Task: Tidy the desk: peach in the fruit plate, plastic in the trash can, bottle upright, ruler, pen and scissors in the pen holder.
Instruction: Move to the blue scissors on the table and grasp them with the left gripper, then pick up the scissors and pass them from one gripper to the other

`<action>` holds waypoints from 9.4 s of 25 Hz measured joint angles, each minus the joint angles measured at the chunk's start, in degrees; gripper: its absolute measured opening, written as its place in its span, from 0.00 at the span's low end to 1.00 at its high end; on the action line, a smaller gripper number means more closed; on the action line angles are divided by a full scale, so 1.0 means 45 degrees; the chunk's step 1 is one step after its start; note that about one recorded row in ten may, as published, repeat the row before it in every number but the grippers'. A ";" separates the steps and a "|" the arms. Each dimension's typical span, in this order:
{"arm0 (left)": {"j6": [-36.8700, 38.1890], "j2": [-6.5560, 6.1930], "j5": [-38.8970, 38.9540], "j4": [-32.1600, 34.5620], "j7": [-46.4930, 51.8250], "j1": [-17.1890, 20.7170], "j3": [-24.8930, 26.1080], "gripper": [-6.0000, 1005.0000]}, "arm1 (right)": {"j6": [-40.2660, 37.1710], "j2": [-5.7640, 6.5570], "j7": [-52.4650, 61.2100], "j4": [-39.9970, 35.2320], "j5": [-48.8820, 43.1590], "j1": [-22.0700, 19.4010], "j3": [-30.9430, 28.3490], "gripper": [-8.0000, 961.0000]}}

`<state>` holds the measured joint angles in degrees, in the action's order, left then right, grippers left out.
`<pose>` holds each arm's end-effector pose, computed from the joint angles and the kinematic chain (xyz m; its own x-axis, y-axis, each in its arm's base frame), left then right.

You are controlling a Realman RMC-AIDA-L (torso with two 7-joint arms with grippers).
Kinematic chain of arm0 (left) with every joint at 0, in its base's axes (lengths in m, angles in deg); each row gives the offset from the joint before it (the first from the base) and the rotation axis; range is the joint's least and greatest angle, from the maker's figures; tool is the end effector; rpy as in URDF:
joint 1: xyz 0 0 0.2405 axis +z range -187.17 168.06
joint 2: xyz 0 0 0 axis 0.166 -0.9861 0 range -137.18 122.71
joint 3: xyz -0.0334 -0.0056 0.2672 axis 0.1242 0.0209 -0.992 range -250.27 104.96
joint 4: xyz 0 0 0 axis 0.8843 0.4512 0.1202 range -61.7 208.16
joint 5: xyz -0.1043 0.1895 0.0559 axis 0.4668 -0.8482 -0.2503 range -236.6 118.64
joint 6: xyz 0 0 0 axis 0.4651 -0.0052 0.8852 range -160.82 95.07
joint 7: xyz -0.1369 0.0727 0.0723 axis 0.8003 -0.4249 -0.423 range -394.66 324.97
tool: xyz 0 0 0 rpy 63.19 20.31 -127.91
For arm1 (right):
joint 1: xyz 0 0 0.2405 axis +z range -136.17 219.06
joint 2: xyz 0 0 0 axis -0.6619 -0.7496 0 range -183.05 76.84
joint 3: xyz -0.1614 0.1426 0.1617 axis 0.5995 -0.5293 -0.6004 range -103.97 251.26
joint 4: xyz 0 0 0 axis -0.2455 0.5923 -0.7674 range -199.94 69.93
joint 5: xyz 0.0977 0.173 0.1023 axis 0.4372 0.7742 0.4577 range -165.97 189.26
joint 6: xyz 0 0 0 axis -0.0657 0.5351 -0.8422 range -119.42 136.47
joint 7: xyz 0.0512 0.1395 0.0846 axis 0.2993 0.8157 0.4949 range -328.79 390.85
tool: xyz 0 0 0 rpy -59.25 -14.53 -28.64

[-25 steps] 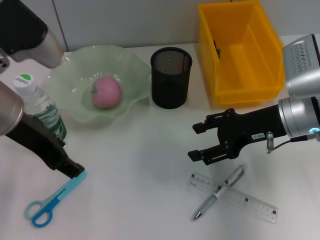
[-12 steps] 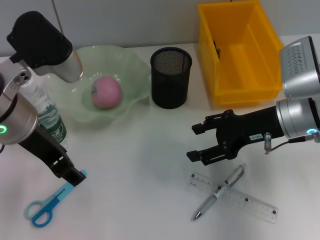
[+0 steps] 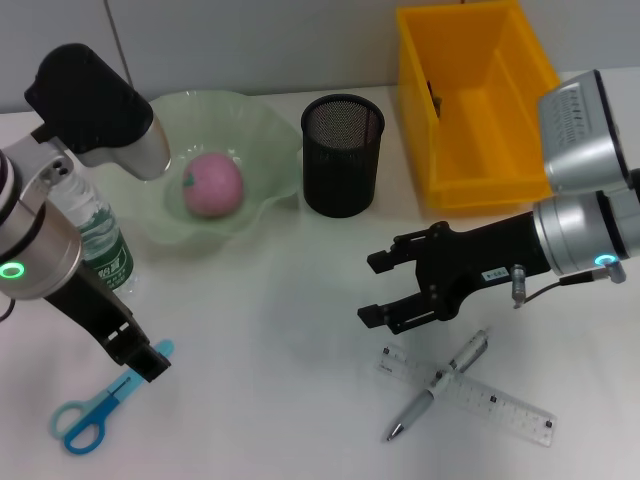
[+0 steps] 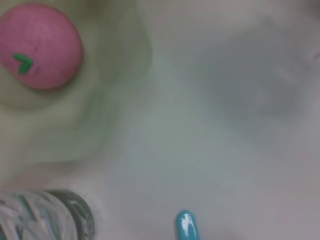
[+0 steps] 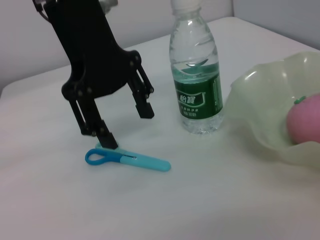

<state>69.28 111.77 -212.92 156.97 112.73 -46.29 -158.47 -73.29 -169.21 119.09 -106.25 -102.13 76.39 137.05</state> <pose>-0.1795 0.3522 -0.0256 0.7020 0.5582 -0.4423 0.4079 -0.8242 -0.3928 0.2395 0.3743 -0.0591 0.9301 -0.2971 -0.2158 -0.3202 -0.9439 -0.0807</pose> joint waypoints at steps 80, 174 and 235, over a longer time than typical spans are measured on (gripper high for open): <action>-0.2071 0.0019 -0.0240 -0.4129 -0.0599 -0.0858 -0.0482 0.62 | 0.0487 -0.0080 0.0255 0.0474 0.0010 0.0360 -0.0008 0.81; -0.2467 -0.0016 -0.0469 -0.4960 -0.0947 -0.1357 0.0066 0.22 | 0.0544 -0.0034 0.0429 0.0474 0.0080 0.0378 -0.0028 0.81; 0.1577 -0.0267 1.6833 -1.2062 -1.0204 0.1620 1.3254 0.22 | 0.1100 -0.0707 -0.7196 0.3084 0.6006 0.0338 -0.2192 0.81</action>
<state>76.38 110.57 -137.17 102.70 66.81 -39.00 -98.82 -68.34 -172.39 86.71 -92.37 -75.11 77.92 127.19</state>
